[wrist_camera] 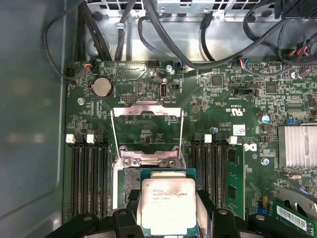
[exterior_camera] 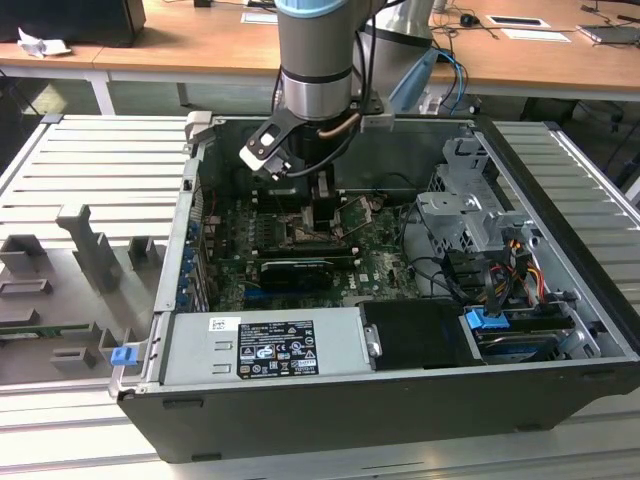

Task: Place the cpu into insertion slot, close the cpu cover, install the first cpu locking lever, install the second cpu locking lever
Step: 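Place the cpu into insertion slot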

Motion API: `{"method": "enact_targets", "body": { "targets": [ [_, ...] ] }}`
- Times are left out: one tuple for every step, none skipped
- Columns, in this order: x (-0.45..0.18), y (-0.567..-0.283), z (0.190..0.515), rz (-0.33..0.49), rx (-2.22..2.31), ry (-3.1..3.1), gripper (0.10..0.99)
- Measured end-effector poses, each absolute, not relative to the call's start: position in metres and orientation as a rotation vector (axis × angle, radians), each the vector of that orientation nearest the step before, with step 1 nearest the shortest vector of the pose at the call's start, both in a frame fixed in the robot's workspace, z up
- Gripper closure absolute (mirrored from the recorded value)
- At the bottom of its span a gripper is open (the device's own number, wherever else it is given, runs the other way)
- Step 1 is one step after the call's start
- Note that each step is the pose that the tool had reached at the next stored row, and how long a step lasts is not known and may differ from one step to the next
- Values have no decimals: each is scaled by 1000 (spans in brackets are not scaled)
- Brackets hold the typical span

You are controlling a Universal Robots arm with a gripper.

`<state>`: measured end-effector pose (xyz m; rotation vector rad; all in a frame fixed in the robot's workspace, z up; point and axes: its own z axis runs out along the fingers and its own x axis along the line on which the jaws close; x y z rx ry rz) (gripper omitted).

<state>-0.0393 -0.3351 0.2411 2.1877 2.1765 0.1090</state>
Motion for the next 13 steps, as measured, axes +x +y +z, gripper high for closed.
{"method": "enact_targets", "body": {
  "targets": [
    [-39, -335, 241, 109, 2188, 2177, 557],
    [-39, -334, 240, 109, 2188, 2177, 557],
    [-39, -332, 239, 109, 2188, 2177, 557],
    [-39, -332, 239, 109, 2188, 2177, 557],
    [-39, -332, 238, 109, 2188, 2177, 557],
    [-40, -331, 237, 109, 2188, 2176, 557],
    [-40, -331, 236, 109, 2188, 2176, 557],
    [-40, -331, 235, 109, 2188, 2176, 557],
    [-40, -330, 235, 109, 2188, 2176, 557],
    [-40, -330, 234, 109, 2189, 2176, 557],
    [-41, -330, 234, 109, 2189, 2176, 557],
    [-42, -330, 233, 109, 2189, 2176, 557],
    [-42, -330, 233, 109, 2189, 2176, 557]
  ]
}}
